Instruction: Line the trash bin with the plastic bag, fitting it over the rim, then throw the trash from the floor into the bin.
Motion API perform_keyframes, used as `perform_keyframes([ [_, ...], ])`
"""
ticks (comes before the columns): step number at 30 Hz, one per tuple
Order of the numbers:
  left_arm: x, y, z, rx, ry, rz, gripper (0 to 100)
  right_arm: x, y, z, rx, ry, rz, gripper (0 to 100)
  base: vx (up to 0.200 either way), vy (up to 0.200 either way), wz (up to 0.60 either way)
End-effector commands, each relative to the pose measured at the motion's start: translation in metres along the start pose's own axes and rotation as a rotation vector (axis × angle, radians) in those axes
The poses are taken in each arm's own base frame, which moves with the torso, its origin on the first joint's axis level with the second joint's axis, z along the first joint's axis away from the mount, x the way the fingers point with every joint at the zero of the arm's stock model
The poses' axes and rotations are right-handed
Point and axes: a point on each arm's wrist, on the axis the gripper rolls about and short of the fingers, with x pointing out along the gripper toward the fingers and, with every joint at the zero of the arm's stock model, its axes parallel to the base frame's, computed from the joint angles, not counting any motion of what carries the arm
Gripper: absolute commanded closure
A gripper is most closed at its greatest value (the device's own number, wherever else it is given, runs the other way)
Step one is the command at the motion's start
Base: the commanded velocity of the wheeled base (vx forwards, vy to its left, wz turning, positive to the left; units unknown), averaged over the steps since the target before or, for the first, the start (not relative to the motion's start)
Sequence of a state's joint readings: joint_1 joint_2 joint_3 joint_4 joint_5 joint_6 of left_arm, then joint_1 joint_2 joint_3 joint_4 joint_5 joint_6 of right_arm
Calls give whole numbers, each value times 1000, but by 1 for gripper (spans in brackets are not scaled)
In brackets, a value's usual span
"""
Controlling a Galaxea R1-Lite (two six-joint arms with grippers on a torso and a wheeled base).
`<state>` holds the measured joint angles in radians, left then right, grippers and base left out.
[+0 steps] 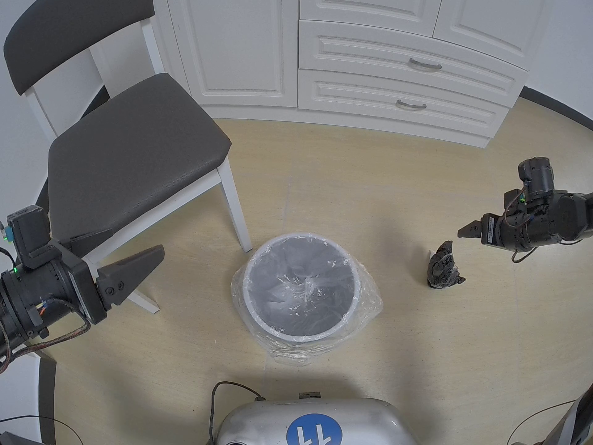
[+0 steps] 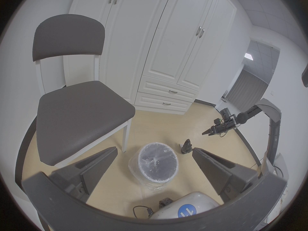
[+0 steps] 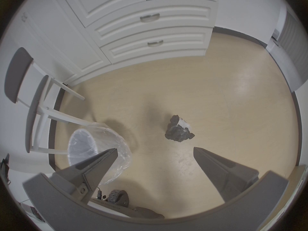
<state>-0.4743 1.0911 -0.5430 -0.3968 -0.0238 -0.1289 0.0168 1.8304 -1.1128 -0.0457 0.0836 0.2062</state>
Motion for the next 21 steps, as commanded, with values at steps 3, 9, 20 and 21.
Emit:
perform_keyframes([
  [3, 3, 0, -2, 0, 11, -1, 0, 56, -7, -10, 40, 95, -22, 0, 0, 0, 0],
  [9, 4, 0, -3, 1, 19, -1, 0, 105, -10, -21, 62, 139, -109, 0, 0, 0, 0],
  [20, 5, 0, -4, 9, 25, 1, 0, 153, 2, -36, 79, 30, -167, 0, 0, 0, 0],
  [21, 5, 1, -5, 10, 27, 1, 0, 158, 3, -36, 99, 15, -163, 0, 0, 0, 0],
])
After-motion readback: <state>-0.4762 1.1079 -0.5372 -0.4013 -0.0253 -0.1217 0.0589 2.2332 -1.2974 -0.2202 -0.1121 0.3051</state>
